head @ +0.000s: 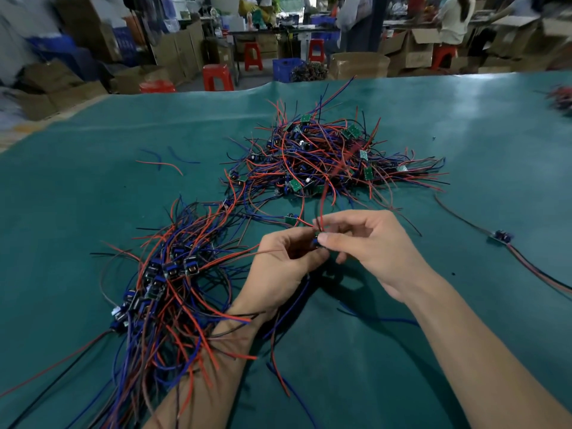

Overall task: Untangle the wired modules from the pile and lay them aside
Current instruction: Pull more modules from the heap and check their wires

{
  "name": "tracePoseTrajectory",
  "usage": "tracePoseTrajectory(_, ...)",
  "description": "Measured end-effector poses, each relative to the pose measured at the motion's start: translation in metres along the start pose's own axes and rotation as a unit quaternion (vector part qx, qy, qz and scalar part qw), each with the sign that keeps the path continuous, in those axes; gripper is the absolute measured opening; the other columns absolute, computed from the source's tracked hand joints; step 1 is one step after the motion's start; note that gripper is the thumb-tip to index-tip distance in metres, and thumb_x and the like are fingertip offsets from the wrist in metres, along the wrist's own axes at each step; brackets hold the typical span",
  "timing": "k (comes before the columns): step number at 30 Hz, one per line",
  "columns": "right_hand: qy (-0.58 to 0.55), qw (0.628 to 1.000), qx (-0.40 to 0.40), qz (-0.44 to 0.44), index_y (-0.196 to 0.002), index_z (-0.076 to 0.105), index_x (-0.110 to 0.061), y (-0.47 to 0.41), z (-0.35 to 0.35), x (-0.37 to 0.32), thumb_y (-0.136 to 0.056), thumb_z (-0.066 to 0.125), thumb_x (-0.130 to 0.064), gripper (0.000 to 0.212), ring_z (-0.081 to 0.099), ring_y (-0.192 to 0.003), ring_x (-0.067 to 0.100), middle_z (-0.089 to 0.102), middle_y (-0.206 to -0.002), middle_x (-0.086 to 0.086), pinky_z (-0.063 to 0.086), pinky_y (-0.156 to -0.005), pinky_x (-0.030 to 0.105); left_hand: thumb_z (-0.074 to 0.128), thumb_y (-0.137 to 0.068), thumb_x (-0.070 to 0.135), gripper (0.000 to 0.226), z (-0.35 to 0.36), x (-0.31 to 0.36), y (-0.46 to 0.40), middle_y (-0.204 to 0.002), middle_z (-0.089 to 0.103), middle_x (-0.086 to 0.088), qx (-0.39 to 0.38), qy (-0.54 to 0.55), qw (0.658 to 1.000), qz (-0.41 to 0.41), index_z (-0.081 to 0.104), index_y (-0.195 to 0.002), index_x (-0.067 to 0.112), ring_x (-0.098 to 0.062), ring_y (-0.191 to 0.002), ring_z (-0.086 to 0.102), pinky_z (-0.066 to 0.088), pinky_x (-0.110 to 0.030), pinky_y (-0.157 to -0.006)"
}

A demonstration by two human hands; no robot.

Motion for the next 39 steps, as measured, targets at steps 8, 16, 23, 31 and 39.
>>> tracePoseTrajectory(8, -0.024, 0.998, 0.056, -0.026, -0.073, 0.08, -0.015, -0.001, -0.005, -0.002, -0.085, 0.076, 0.0, 0.02, 0.063, -0.063, 0.01, 0.075, -0.08, 0.01, 0.052, -0.056, 0.021, 0.069, -0.088, -0.003, 0.027, 0.001, -0.001, 0.0, -0.104, 0.069, -0.033, 0.016, -0.001, 1.0, -0.014, 0.069, -0.113, 0.006, -0.023, -0.09, 0.057, 0.048, -0.034, -0.085)
tracePoseTrajectory(16, -0.039, 0.996, 0.074, -0.034, -0.073, 0.079, -0.013, -0.002, -0.008, 0.0, -0.085, 0.077, 0.001, 0.018, 0.062, -0.057, 0.014, 0.07, -0.068, 0.009, 0.051, -0.051, 0.022, 0.071, -0.086, -0.006, 0.011, 0.001, -0.009, -0.001, -0.073, 0.073, -0.002, -0.003, -0.005, 0.999, -0.05, 0.069, -0.087, 0.005, -0.002, -0.061, 0.063, 0.046, -0.011, -0.058)
tracePoseTrajectory(23, 0.063, 0.984, 0.139, -0.091, -0.071, 0.078, -0.02, -0.003, -0.027, -0.005, -0.086, 0.079, -0.005, 0.021, 0.065, -0.057, 0.011, 0.075, -0.074, 0.005, 0.049, -0.051, 0.02, 0.062, -0.092, -0.006, 0.007, 0.007, -0.004, 0.002, -0.066, 0.069, -0.009, -0.024, -0.012, 0.998, -0.052, 0.068, -0.089, -0.005, -0.001, -0.049, 0.058, 0.04, -0.008, -0.049)
tracePoseTrajectory(31, 0.017, 0.934, 0.33, -0.138, -0.072, 0.075, -0.029, 0.008, -0.091, -0.016, -0.087, 0.076, -0.009, 0.025, 0.06, -0.055, 0.006, 0.07, -0.065, -0.013, 0.047, -0.052, 0.018, 0.063, -0.092, -0.005, 0.007, 0.013, -0.003, 0.004, -0.071, 0.068, -0.013, -0.049, -0.038, 0.996, -0.06, 0.068, -0.095, -0.011, 0.0, -0.053, 0.06, 0.043, -0.011, -0.054)
tracePoseTrajectory(39, -0.059, 0.863, 0.491, -0.104, -0.085, 0.07, -0.02, 0.021, -0.122, -0.006, -0.094, 0.068, -0.016, 0.011, 0.054, -0.045, 0.003, 0.068, -0.068, -0.008, 0.043, -0.045, 0.02, 0.06, -0.096, -0.002, 0.006, 0.007, 0.0, 0.002, -0.067, 0.065, -0.013, -0.004, -0.035, 0.998, -0.052, 0.065, -0.092, -0.001, 0.001, -0.046, 0.05, 0.036, -0.01, -0.047)
Point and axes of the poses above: each hand's wrist, its own y-axis away from the middle knuckle, its own z-axis out of the palm, x = y × z, the point moved 6 cm from there along -y, towards the middle knuckle
